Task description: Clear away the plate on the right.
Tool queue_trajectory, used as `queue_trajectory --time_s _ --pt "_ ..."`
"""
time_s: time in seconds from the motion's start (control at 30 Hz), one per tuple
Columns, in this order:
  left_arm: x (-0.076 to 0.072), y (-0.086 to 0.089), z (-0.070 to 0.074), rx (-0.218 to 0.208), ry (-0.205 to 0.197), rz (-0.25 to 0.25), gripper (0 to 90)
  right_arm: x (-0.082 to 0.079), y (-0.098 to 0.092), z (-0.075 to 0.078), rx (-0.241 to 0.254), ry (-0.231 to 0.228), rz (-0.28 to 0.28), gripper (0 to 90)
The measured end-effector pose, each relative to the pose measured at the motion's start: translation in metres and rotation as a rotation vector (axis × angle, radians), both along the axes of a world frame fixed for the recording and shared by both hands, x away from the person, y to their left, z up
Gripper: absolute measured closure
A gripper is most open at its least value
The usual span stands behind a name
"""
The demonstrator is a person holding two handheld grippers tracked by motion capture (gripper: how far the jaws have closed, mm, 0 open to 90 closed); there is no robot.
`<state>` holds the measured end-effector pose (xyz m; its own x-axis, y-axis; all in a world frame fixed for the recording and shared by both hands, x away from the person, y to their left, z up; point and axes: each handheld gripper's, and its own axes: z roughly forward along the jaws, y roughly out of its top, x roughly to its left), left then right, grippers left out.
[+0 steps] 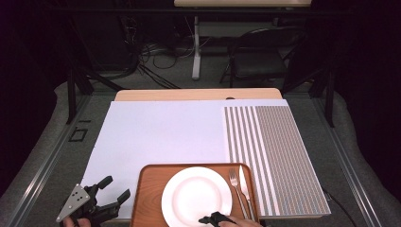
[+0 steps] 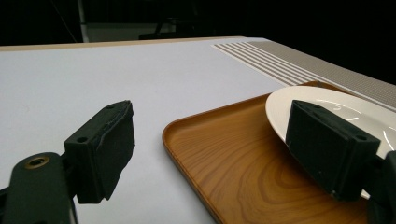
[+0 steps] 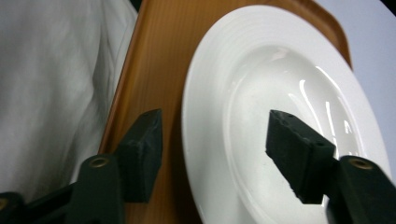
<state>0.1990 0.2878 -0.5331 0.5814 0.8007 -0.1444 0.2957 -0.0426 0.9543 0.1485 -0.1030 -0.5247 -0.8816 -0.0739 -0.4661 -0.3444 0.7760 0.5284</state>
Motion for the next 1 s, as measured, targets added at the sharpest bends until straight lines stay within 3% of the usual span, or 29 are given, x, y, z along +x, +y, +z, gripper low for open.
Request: queue_trajectory --time_s 0.1,0.23,0.4,0.57,0.8,1.0 --pt "0.001 0.000 0.000 -0.001 -0.001 -0.001 15.8 0.001 -0.005 0.008 0.043 0.023 0.008 33.1" --pt "0.002 -0.002 0.000 -0.001 0.001 -0.001 15.8 0.004 -0.012 0.012 0.078 0.028 -0.042 22.9" --pt "0.002 -0.002 0.000 -0.004 0.000 -0.007 15.8 0.015 -0.023 0.016 0.180 0.081 -0.114 16.1" --pt "0.003 -0.001 0.000 -0.011 -0.001 -0.005 15.8 0.025 -0.029 0.014 0.206 0.081 -0.202 12.2" --pt "0.004 -0.001 -0.001 -0.010 0.002 -0.007 15.8 0.032 -0.033 0.012 0.210 0.102 -0.241 0.0" --pt "0.009 -0.002 -0.002 -0.010 0.008 -0.012 15.8 0.040 -0.041 0.013 0.258 0.127 -0.347 0.0"
